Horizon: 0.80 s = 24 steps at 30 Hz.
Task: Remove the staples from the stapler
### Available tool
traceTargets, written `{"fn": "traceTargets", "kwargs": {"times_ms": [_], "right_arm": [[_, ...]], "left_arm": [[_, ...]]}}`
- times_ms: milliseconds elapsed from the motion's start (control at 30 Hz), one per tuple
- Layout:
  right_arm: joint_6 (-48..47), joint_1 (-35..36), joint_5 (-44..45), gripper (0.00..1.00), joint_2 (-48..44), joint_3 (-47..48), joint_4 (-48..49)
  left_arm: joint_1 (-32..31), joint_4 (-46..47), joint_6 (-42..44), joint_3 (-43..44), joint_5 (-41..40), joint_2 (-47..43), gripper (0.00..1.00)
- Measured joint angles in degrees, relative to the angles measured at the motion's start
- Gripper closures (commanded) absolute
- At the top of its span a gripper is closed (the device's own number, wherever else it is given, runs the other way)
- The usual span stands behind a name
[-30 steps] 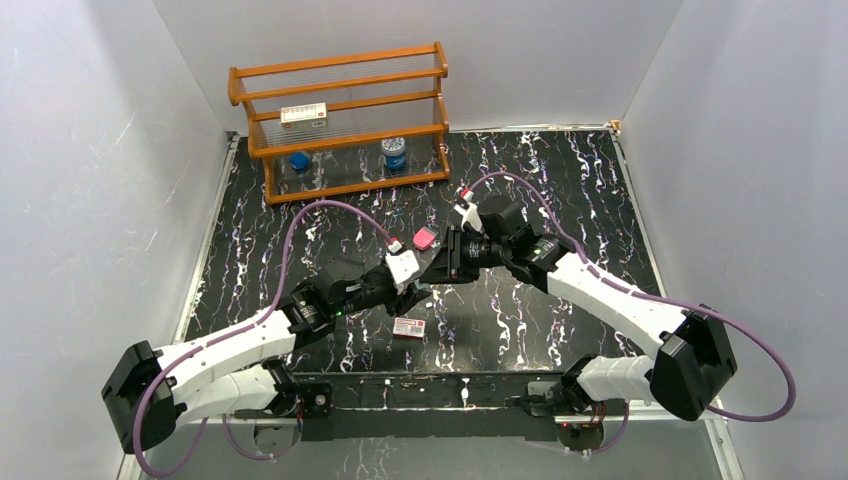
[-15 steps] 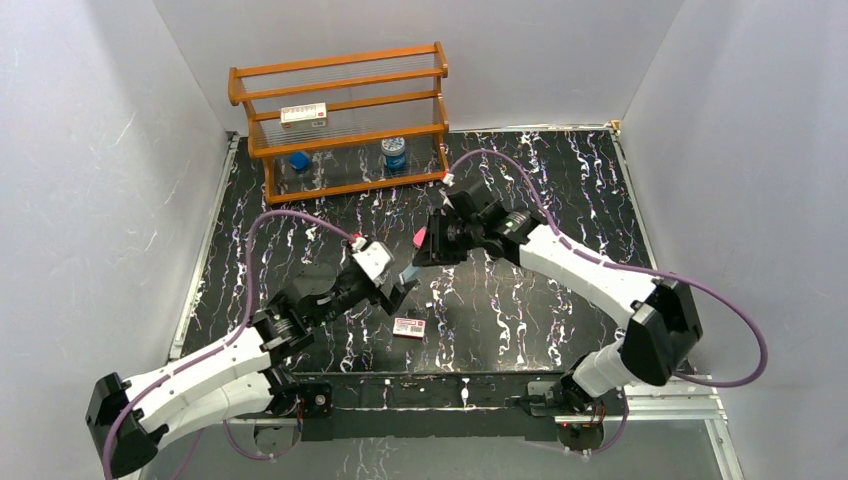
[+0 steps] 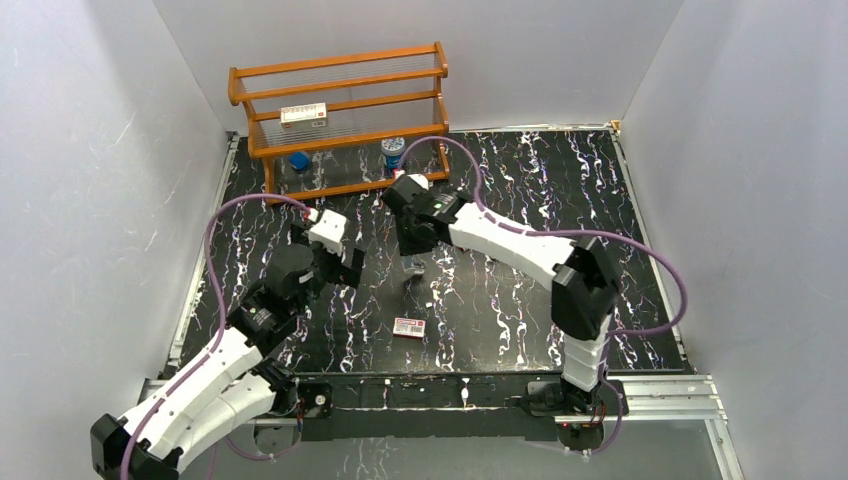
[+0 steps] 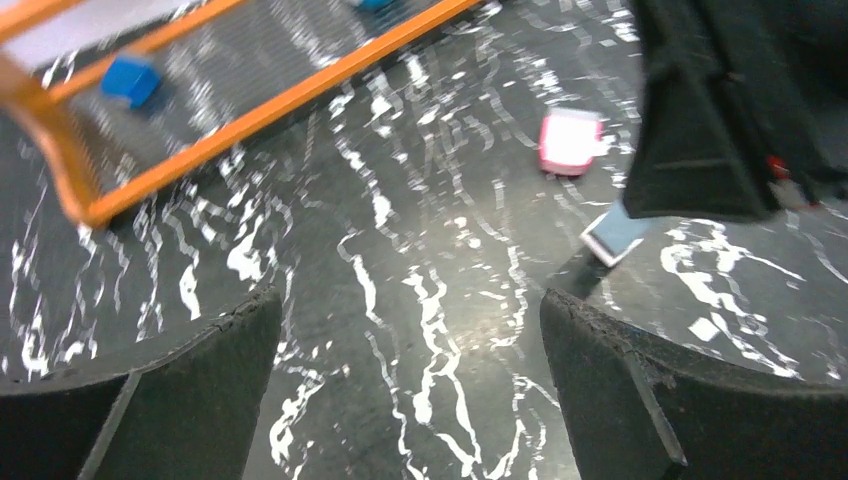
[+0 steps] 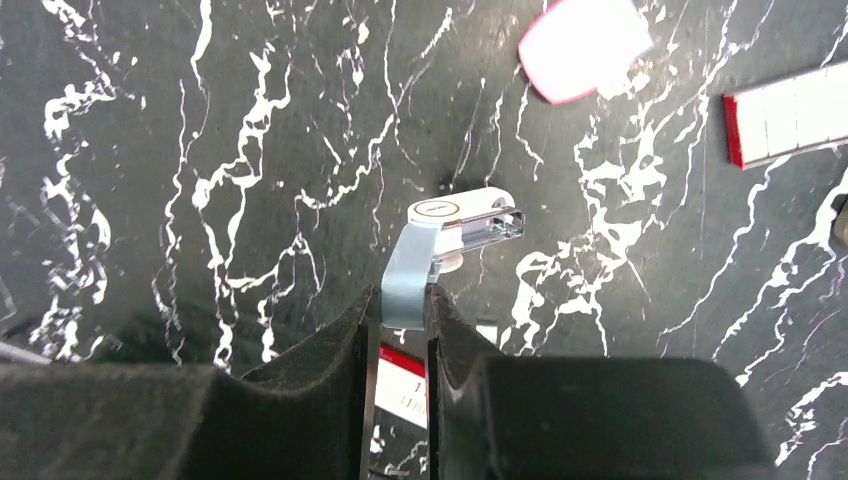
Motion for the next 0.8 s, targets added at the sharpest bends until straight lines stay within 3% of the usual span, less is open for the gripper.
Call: {"fn": "traceTargets", "kwargs": {"times_ms": [367, 600, 800], "right_arm": [[-1.44, 4.9, 13.53, 0.98, 14.19, 16.85, -7.82], [-0.96, 5.79, 20.26, 0.97, 23.98, 29.66, -13.16], [-0.35, 6.86, 23.71, 0.9, 26.73, 31.67, -14.93]], "left_arm": [[19.12, -3.48, -8.15, -1.77, -1.16, 3.76, 0.02], [21.31, -2.95, -12.41, -5.35, -3.63, 4.98, 0.02], [21.44, -2.56, -15.04, -5.18, -8.9, 4.02, 0.03]]}}
